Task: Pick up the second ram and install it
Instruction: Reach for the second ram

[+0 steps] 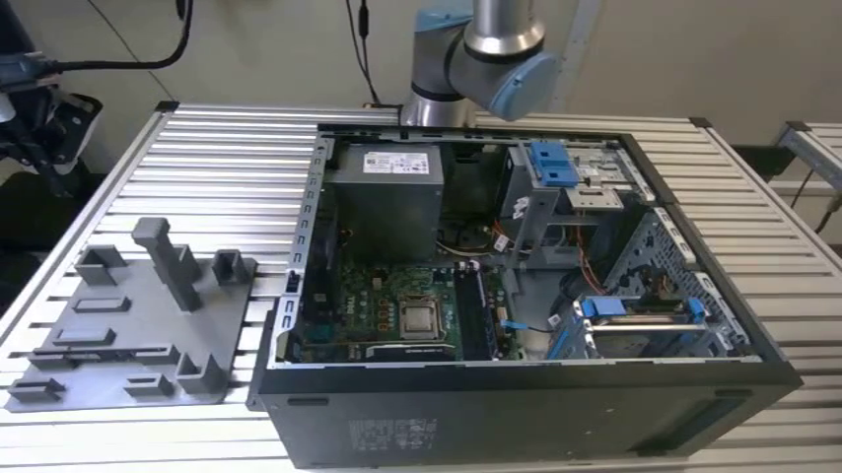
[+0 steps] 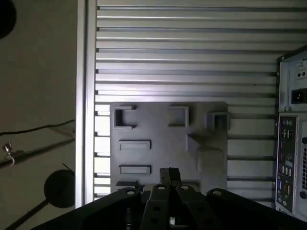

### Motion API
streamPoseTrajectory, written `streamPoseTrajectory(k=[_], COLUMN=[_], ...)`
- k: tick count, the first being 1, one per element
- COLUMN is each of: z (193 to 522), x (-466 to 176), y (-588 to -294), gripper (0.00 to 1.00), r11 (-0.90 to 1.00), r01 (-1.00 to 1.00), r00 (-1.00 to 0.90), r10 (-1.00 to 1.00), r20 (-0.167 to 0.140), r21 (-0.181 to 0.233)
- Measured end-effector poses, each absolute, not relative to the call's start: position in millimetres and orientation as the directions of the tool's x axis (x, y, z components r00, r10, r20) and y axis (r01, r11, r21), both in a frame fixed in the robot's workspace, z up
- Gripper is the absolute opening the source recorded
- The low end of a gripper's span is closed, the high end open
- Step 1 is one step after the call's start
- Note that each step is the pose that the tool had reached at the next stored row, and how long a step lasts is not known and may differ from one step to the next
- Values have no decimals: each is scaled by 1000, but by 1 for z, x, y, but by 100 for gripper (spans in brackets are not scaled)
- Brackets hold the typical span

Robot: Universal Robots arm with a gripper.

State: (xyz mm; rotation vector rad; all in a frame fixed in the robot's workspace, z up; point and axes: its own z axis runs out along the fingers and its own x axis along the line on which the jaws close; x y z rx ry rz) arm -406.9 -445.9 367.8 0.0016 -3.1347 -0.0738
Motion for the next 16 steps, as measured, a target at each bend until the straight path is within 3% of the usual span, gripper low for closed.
streamPoseTrajectory(k=[16], z=[357], x=[-408], y=[-501], gripper=[11], r11=[999], r01=[-1], r00=[-1000], r10=[-1], r20=[6], r21=[47])
